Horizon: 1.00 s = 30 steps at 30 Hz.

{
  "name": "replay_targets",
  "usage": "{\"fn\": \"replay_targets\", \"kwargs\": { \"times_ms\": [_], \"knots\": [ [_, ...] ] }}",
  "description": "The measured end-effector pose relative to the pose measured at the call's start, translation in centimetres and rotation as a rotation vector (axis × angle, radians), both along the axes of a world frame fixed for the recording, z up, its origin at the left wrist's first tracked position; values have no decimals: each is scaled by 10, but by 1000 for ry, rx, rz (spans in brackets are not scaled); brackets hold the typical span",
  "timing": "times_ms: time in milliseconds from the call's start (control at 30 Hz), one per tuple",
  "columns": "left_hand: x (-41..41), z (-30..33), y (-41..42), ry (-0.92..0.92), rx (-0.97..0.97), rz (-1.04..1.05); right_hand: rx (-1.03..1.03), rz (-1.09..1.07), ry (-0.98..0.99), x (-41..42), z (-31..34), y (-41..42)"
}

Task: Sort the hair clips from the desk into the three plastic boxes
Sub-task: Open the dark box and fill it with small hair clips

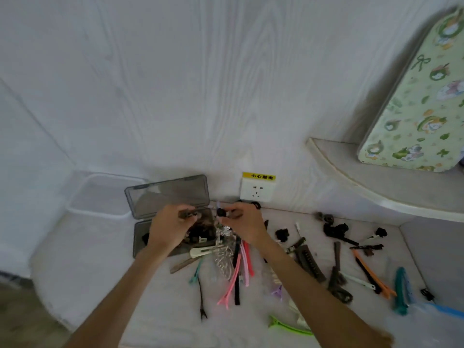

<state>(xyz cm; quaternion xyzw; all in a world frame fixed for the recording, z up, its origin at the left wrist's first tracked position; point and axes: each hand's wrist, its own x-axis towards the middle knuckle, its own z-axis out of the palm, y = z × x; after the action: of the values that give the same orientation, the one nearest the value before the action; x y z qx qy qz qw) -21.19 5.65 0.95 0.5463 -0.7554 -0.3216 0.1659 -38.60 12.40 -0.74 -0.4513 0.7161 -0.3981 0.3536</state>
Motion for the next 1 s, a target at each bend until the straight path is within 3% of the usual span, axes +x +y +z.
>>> {"fn": "replay_targets", "kwargs": {
  "times_ms": [100, 300, 467, 533, 600, 700, 800, 900, 1000],
  "knots": [
    [29, 1, -2, -80, 0, 61, -17, 116, 132, 35, -1, -18],
    [36, -2, 0, -104, 64, 4, 23, 314, 203, 47, 8, -16],
    [-2, 3, 1, -134, -20, -104, -43, -35, 361, -20, -3, 29],
    [-34, 5, 7, -128, -30, -215, 72, -142, 450, -56, -15, 55],
    [-67, 1, 18, -135, -25, -343, 286, -60, 479, -78, -24, 74],
    [-121, -14, 41, -217, -53, -553, 343, 16, 285, -94, -35, 92],
    [-162, -29, 58, -273, -61, -650, 162, -288, 185, -116, -34, 103],
    [-191, -41, 65, -393, -142, -717, 159, -540, 404, -157, -28, 107],
    [-202, -52, 68, -427, -153, -676, 284, -466, 583, -187, -32, 101]
  ]
}}
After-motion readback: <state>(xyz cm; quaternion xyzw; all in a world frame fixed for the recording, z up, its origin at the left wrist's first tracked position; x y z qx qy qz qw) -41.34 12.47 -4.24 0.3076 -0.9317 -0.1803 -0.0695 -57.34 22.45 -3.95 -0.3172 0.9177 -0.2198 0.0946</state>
